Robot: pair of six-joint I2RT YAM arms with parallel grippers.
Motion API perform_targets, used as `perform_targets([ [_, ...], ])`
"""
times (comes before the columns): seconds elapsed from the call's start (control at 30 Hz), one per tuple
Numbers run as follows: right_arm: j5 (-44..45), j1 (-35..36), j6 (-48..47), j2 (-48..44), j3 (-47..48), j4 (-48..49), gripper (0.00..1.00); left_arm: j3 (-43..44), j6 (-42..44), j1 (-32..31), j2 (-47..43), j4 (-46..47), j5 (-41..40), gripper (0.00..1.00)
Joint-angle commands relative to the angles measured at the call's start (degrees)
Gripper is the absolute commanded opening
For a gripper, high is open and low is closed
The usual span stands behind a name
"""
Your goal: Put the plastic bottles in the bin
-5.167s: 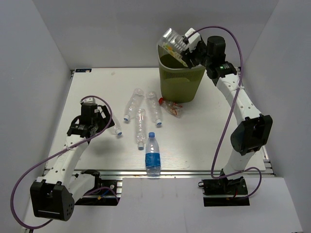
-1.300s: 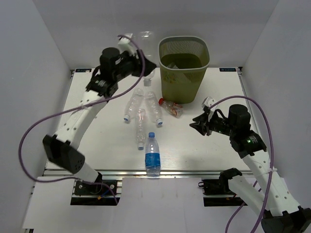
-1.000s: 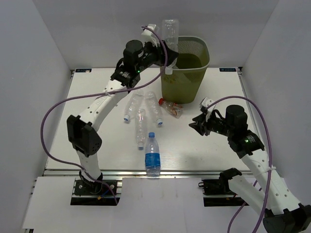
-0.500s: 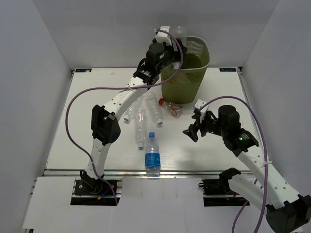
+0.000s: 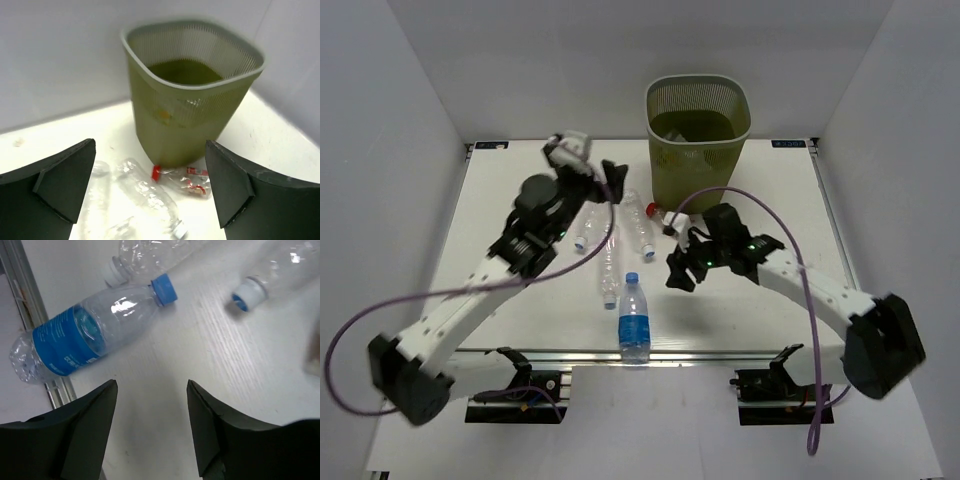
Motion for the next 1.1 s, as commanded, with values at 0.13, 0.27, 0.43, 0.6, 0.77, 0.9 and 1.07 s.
perform_targets([
  [0.13,-1.48,7.64,13.75,11.39,6.62,1.52,0.91,-13.73,1.62,0.32,-21.37,-3.91,-8.36,1.0],
  [0.27,1.41,9.4,20.89,16.74,5.74,5.38,0.91,-17.43,1.0,1.38,-25.78,-4.44,-7.06,1.0],
  [0.43,3.79,12.39,29.68,22.1,6.79,7.76,0.91,-17.43,1.0,1.38,-25.87,-5.68,-7.06,1.0],
  [0.6,7.58,15.64,33.73,25.8,10.3,9.52,0.91,-16.03,1.0,1.38,-21.74,-7.52,-6.53,1.0],
  [0.77,11.97,19.16,34.61,30.45,13.12,8.03,0.91,-16.55,1.0,1.38,-21.73,-6.91,-5.48,1.0],
  [0.9,8.81,19.51,35.84,31.35,15.32,6.71,0.91,-16.55,0.47,1.38,-21.73,-6.91,-5.47,1.0],
  [1.07,10.91,20.74,37.77,33.18,15.84,6.89,0.91,-17.08,0.47,1.38,-22.35,-6.91,-5.47,1.0],
])
